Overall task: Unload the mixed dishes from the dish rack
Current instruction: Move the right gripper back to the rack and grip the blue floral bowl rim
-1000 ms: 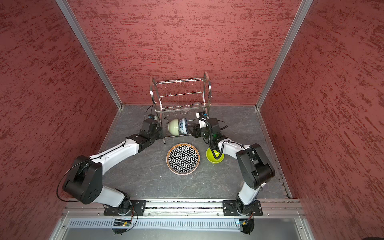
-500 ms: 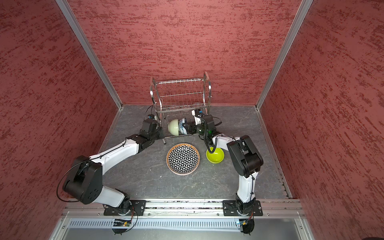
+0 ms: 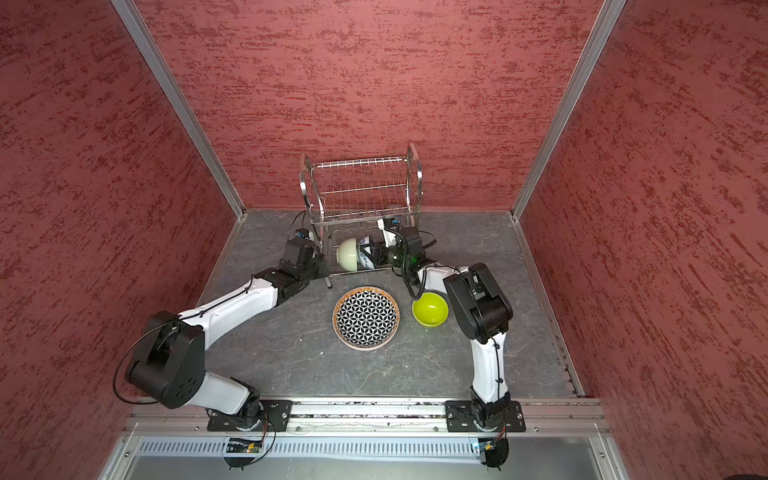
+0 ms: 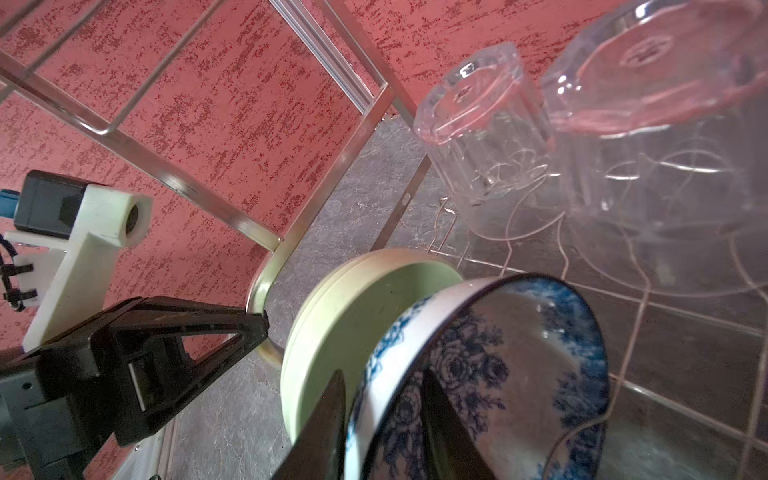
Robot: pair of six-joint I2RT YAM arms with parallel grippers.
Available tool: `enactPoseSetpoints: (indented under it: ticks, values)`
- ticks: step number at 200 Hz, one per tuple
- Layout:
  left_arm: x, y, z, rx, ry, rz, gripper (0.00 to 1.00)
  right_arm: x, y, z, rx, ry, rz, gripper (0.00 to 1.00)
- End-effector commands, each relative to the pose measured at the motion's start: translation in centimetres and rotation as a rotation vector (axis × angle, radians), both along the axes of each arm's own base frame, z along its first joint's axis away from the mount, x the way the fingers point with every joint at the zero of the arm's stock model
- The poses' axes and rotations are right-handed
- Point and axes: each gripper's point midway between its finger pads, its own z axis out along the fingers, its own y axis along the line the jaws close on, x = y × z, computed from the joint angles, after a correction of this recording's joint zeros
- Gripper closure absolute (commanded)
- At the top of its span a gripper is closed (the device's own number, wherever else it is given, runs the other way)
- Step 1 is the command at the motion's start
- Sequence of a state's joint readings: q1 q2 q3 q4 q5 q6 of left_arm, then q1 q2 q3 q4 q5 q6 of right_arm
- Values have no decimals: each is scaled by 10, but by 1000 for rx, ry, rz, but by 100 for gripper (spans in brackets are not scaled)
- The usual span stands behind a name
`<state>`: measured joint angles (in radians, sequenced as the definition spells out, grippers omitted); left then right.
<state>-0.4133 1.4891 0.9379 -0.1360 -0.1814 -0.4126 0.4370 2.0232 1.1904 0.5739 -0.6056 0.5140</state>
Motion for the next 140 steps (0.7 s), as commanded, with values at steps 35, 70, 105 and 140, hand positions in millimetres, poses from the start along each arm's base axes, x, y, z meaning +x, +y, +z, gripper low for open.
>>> enactPoseSetpoints:
  ticks: [35, 70, 105, 140]
  values:
    - [17, -4, 31, -72, -96, 29, 88, 1, 11, -10, 46, 42, 27, 76]
    - [17, -3, 33, -70, -100, 34, 88, 0, 12, -11, 71, 59, 32, 83]
    - [17, -2, 32, -64, -101, 35, 88, -2, 13, -9, 92, 73, 35, 92]
    - [17, -1, 30, -61, -94, 38, 88, -4, 13, -3, 139, 81, 41, 97]
